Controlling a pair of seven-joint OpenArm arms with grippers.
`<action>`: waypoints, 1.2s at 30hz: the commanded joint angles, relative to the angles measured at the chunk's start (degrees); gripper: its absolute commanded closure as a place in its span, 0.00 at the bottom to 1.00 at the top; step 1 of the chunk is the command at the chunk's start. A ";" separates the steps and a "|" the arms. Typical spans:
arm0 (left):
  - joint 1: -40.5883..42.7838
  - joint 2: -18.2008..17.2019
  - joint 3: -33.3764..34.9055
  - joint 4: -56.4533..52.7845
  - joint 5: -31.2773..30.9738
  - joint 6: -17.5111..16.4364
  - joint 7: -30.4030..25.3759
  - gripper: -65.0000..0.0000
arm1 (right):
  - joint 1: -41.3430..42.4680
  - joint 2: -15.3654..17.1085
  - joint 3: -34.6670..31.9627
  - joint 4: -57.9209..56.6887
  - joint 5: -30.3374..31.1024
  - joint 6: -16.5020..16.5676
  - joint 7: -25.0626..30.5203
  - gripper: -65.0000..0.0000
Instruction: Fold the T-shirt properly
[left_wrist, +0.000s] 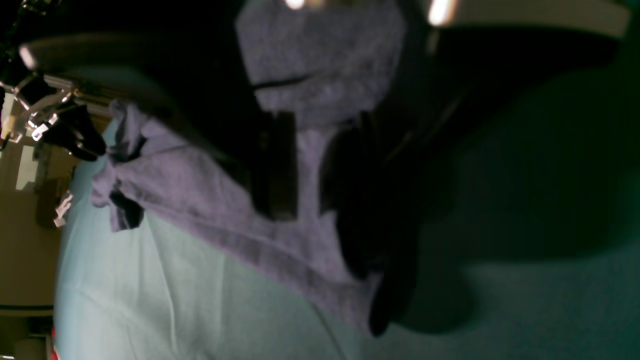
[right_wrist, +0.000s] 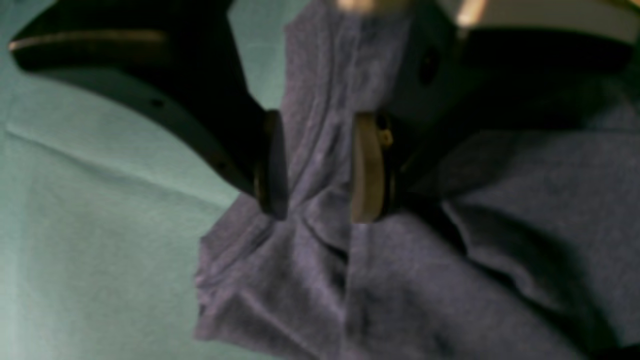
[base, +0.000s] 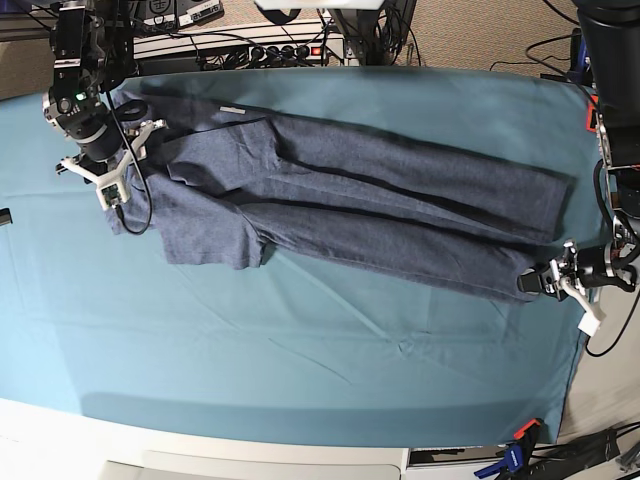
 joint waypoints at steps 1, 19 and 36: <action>-1.84 -1.20 -0.11 0.83 -1.70 -0.24 -0.79 0.70 | 0.17 1.05 0.50 1.05 0.28 -0.44 1.33 0.66; -6.32 -10.03 -0.13 3.80 -8.70 -1.39 0.55 0.70 | 0.35 0.70 0.50 1.05 -11.76 -5.92 6.51 0.66; -9.16 -13.75 -0.13 3.82 -9.42 -1.39 0.96 0.70 | 19.37 -14.16 1.49 0.66 -3.63 -13.57 5.57 0.43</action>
